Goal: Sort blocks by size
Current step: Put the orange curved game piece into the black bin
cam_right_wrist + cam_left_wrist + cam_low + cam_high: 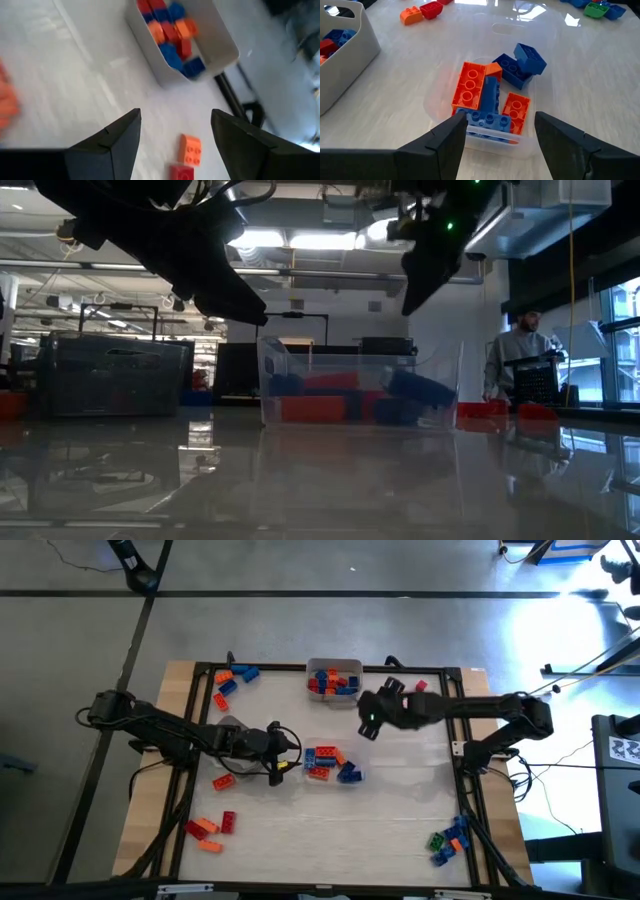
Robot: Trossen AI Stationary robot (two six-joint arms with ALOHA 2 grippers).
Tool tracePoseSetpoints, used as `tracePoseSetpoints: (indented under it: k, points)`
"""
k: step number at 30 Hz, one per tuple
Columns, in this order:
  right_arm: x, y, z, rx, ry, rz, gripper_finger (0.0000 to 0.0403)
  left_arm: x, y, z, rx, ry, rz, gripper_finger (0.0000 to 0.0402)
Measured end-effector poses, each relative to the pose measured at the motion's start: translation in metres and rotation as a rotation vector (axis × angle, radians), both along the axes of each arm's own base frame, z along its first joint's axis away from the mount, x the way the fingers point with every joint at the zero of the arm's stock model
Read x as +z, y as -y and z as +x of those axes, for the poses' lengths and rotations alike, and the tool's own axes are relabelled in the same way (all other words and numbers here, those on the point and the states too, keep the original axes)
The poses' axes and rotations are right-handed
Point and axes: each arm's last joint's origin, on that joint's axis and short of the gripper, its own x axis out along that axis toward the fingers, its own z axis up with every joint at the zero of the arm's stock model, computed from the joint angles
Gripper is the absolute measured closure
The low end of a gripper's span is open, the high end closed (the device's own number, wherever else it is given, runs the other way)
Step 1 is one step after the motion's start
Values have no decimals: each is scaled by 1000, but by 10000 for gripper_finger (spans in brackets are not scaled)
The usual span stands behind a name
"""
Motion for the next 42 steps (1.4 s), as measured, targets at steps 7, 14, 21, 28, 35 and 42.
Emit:
tracePoseSetpoints:
  k: [7,14,21,28,35,42]
  points:
    - [-5,65,-18,-133,35,208,164,-1,0,-1,2,-10,-2,179]
    - [-25,112,-46,-242,62,340,117,-2,0,-1,1,-21,-1,179]
    - [-60,131,-71,-316,53,361,65,-2,0,-1,1,-26,-1,179]
    - [-86,136,-86,-333,89,404,76,-2,0,-1,1,-26,-1,179]
    - [-102,130,-88,-263,135,452,100,-2,0,-1,1,-25,-1,179]
    - [-117,125,-94,-269,132,446,115,-2,0,-1,2,-24,-1,179]
